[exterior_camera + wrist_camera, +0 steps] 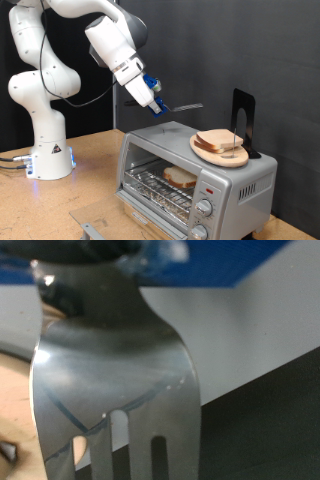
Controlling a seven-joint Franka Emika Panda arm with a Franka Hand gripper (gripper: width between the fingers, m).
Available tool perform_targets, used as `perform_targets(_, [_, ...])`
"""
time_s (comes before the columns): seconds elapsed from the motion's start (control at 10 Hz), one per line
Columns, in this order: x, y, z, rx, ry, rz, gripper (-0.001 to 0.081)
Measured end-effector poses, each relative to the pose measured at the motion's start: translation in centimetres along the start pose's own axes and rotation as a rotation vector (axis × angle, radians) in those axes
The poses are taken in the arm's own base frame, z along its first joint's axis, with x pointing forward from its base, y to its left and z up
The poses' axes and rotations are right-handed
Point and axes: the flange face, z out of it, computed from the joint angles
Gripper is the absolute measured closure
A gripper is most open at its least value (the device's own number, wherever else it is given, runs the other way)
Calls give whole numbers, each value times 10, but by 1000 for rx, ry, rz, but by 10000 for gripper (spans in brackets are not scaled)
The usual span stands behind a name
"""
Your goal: Make a piece of toast with the oven
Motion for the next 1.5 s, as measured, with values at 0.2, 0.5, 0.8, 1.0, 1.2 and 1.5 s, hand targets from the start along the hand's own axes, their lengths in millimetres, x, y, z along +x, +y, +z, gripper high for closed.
perform_targets(0.2, [-5, -1, 11, -19, -13, 8, 400])
perform_targets(0.5, [-10, 7, 30, -51, -22, 32, 400])
perform_targets(0.8, [-6, 6, 36, -25, 6, 38, 284])
perform_targets(1.0, [3, -1, 28, 10, 47, 33, 84])
perform_targets(1.2, [12, -7, 14, 33, 63, 28, 11])
perform_targets(1.5, [14, -5, 3, 24, 31, 15, -3])
